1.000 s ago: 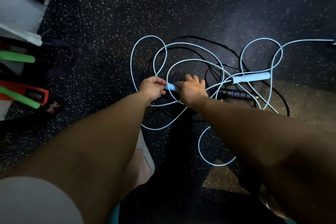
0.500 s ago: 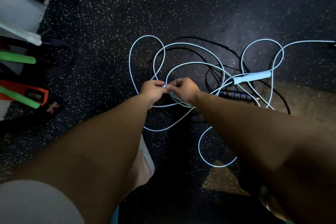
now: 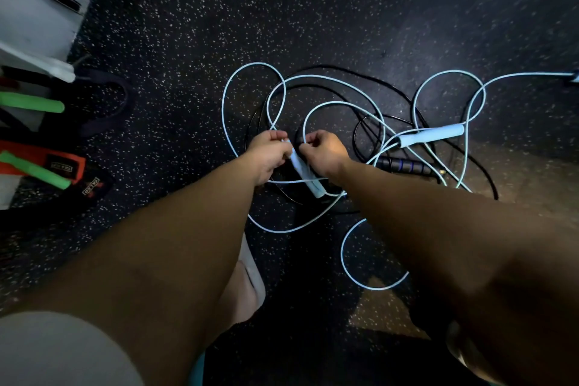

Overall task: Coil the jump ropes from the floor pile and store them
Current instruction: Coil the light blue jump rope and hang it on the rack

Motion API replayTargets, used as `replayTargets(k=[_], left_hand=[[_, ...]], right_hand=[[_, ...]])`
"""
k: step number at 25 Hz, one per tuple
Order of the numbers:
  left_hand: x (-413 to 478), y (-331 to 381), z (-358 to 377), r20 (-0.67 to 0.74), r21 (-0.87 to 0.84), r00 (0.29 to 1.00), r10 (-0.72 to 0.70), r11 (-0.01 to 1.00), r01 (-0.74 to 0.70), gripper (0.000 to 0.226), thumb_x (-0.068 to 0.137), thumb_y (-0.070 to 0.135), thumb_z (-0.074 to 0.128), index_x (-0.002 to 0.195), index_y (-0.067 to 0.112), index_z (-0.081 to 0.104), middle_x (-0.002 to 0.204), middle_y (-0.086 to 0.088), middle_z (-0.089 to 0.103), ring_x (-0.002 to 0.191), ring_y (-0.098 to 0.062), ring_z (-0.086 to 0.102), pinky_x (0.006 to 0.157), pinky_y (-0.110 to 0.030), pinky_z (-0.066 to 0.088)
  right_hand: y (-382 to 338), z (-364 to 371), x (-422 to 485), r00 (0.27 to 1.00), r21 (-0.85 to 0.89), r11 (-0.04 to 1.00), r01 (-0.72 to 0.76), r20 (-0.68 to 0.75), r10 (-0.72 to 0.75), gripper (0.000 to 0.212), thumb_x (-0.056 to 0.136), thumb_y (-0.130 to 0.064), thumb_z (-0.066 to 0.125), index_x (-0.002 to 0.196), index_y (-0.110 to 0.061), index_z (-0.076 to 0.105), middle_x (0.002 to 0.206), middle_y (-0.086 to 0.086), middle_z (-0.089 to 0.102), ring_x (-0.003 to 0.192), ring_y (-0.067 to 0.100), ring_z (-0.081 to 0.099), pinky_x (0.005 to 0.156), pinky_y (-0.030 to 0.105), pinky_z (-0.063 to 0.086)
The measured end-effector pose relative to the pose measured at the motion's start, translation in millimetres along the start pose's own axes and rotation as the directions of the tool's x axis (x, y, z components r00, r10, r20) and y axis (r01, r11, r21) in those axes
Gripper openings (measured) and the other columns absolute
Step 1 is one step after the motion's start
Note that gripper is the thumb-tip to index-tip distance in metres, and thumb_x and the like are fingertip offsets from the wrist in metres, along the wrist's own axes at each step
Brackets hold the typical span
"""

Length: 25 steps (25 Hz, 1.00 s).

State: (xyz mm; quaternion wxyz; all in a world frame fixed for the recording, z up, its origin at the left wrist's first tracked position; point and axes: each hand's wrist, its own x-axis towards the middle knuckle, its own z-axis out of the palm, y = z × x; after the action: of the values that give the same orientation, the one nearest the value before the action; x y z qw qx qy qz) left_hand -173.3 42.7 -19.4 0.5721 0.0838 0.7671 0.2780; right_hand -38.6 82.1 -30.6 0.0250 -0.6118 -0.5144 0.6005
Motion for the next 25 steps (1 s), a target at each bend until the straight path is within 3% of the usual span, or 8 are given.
replayTargets(k=[4, 8, 10, 16, 19, 21, 23, 25], left_hand=[[-19.0, 40.3, -3.4, -0.08, -0.208, 0.997, -0.013, 0.978, -0.004, 0.02, 0.087, 0.0, 0.047, 0.078, 0.013, 0.059, 0.075, -0.004, 0.06, 0.065, -0.019, 0.05, 0.066, -0.028, 0.044], [-58.9, 78.1, 4.6, 0.042, -0.06, 0.993, 0.11, 0.992, -0.107, 0.021, 0.089, 0.01, 0.049, 0.069, 0.014, 0.051, 0.053, -0.001, 0.052, 0.05, -0.019, 0.044, 0.05, -0.026, 0.034], [-83.2, 94.5, 13.6, 0.172, 0.024, 0.968, 0.18, 0.982, -0.187, 0.022, 0.091, 0.007, 0.046, 0.073, 0.018, 0.047, 0.045, 0.003, 0.045, 0.046, -0.017, 0.039, 0.047, -0.024, 0.03], [-166.1, 134.5, 21.4, 0.334, 0.167, 0.867, 0.37, 0.882, -0.44, 0.013, 0.103, 0.015, 0.046, 0.105, 0.013, 0.059, 0.043, 0.006, 0.039, 0.037, -0.01, 0.033, 0.043, -0.022, 0.026], [-208.0, 151.8, 20.3, 0.441, 0.138, 0.789, 0.428, 0.836, -0.531, 0.024, 0.101, 0.015, 0.045, 0.107, 0.007, 0.067, 0.045, 0.003, 0.039, 0.038, -0.012, 0.033, 0.045, -0.026, 0.03], [-231.6, 161.3, 20.3, 0.482, 0.12, 0.741, 0.468, 0.802, -0.584, 0.026, 0.1, 0.017, 0.045, 0.097, 0.011, 0.07, 0.046, 0.002, 0.038, 0.041, -0.014, 0.034, 0.048, -0.028, 0.033], [-254.8, 168.6, 19.8, 0.475, 0.109, 0.72, 0.506, 0.777, -0.619, 0.029, 0.098, 0.019, 0.044, 0.087, 0.013, 0.07, 0.047, 0.002, 0.038, 0.044, -0.015, 0.036, 0.052, -0.029, 0.035], [-274.9, 174.8, 17.7, 0.449, 0.107, 0.709, 0.543, 0.756, -0.646, 0.029, 0.094, 0.019, 0.044, 0.078, 0.012, 0.067, 0.046, 0.001, 0.041, 0.047, -0.016, 0.039, 0.056, -0.03, 0.038]], right_hand=[[5.1, -19.0, -7.5, 0.994, -0.209, 0.977, 0.051, -0.085, -0.07, 0.019, 0.088, -0.019, 0.056, 0.106, -0.012, 0.059, 0.106, 0.01, 0.065, 0.097, 0.027, 0.06, 0.079, 0.027, 0.041], [9.2, -38.5, -24.3, 0.998, -0.383, 0.924, -0.011, -0.068, -0.016, 0.057, 0.088, -0.027, 0.061, 0.139, -0.009, 0.042, 0.138, 0.02, 0.046, 0.126, 0.04, 0.049, 0.107, 0.04, 0.041], [-1.0, -48.3, -41.7, 0.983, -0.396, 0.917, 0.047, -0.145, -0.113, 0.065, 0.088, -0.038, 0.062, 0.143, -0.014, 0.036, 0.142, 0.018, 0.041, 0.13, 0.04, 0.045, 0.109, 0.048, 0.039], [-46.3, -89.0, -101.7, 0.79, -0.457, 0.835, 0.308, -0.366, -0.492, 0.086, 0.089, -0.038, 0.063, 0.157, -0.023, 0.012, 0.153, 0.015, 0.027, 0.133, 0.039, 0.036, 0.107, 0.053, 0.035], [-76.8, -120.7, -131.5, 0.699, -0.507, 0.785, 0.356, -0.413, -0.584, 0.075, 0.094, -0.04, 0.056, 0.156, -0.032, 0.016, 0.158, 0.014, 0.019, 0.134, 0.041, 0.033, 0.107, 0.055, 0.034], [-91.9, -140.0, -146.4, 0.662, -0.553, 0.736, 0.39, -0.388, -0.642, 0.053, 0.098, -0.04, 0.051, 0.148, -0.034, 0.036, 0.157, 0.011, 0.024, 0.134, 0.04, 0.033, 0.105, 0.054, 0.035], [-103.3, -157.8, -165.3, 0.617, -0.582, 0.689, 0.432, -0.366, -0.696, 0.032, 0.1, -0.038, 0.048, 0.129, -0.026, 0.054, 0.149, 0.007, 0.039, 0.128, 0.038, 0.038, 0.1, 0.05, 0.037], [-114.0, -175.8, -186.6, 0.589, -0.588, 0.657, 0.472, -0.345, -0.731, 0.024, 0.101, -0.036, 0.045, 0.113, -0.02, 0.058, 0.125, 0.005, 0.059, 0.115, 0.036, 0.048, 0.092, 0.047, 0.041]])
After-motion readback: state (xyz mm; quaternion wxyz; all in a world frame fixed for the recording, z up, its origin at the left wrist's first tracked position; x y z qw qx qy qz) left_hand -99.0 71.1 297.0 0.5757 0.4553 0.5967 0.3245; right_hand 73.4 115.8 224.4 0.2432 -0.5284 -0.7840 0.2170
